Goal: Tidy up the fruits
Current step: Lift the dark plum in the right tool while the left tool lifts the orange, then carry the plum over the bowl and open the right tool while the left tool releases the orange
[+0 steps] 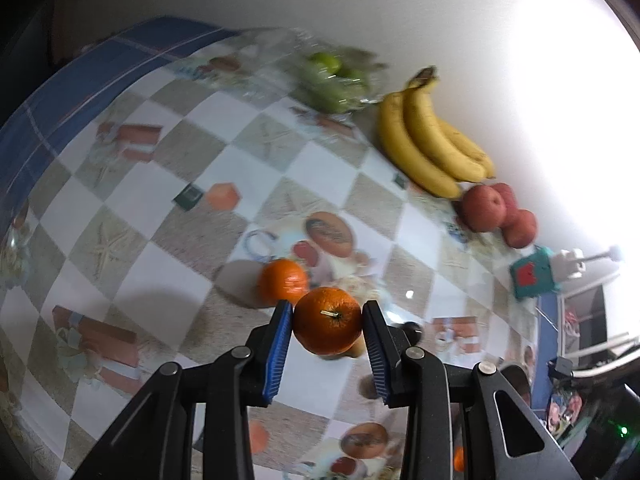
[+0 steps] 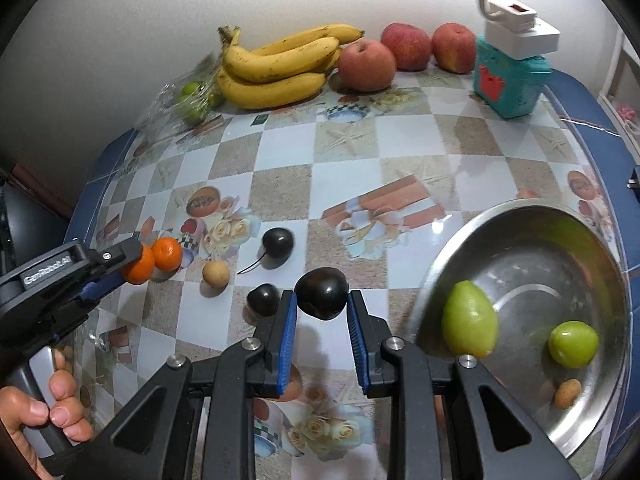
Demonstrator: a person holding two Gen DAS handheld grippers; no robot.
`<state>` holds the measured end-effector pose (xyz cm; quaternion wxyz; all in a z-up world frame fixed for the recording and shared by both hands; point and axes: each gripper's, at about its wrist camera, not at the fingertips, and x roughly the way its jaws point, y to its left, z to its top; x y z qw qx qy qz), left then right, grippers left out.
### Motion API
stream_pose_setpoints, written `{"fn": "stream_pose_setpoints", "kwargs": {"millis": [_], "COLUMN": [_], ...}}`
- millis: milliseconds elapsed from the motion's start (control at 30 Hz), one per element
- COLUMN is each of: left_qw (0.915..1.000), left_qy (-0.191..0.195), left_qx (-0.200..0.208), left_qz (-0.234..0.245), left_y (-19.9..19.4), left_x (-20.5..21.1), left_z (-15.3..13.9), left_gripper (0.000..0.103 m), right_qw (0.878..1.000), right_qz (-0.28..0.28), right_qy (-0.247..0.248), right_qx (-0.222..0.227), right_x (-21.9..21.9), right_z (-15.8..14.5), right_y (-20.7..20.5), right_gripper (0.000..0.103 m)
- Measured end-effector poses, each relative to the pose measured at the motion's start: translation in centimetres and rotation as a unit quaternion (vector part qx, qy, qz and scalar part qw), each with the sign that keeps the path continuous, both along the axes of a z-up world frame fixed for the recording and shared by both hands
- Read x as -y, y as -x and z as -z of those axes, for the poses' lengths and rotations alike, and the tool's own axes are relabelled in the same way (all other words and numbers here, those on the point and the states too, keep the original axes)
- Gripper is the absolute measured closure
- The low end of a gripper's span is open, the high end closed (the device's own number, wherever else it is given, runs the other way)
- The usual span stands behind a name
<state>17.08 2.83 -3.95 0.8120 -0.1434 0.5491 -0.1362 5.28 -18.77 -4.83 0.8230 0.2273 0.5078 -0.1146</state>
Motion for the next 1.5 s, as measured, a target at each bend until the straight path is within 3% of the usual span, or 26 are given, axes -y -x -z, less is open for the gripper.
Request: {"fn": "stream_pose_setpoints", "kwargs": {"millis": [300, 500, 833, 1000, 1133, 1500], "left_qw": [0.9967, 0.9889, 0.9607, 0.9469, 0.9420, 0.9402], "left_qy": [0.014, -0.005, -0.013, -0.052, -0.071, -0.087], "left_qx": [0.032, 0.040, 0.030, 0.027, 0.019, -0.014], "left_qz": [0.073, 0.143, 0.276, 0.316, 0.328, 0.329], "left_y": [2.3, 5.0, 10.7, 12.9, 13.5, 13.2], "left_x": [5.0, 10.1, 18.0, 20.5, 21.0, 21.0], "left_z": [-2.8, -3.1, -2.1, -0.6, 0.7, 2.8], "left_gripper": [0.065, 0.065, 0.064, 0.064, 0.064, 0.064], "right_qw": [0.998, 0.994, 0.984, 0.983, 0.982, 0.982], "right_qz": [0.057, 0.103, 0.176, 0.183, 0.184, 0.185], "right_qy": [0.024, 0.023, 0.002, -0.008, -0.015, -0.023], "right_qx": [-0.010, -0.014, -0.011, -0.016, -0.027, -0.034], "right_x": [3.8, 6.8, 11.3, 12.0, 12.3, 12.0], "right_z": [-1.1, -1.3, -1.0, -0.3, 0.6, 1.2], "right_y": [2.5, 4.8, 8.5, 8.9, 8.9, 8.7], "right_gripper": [0.077, 0.077, 0.076, 0.076, 0.076, 0.076]}}
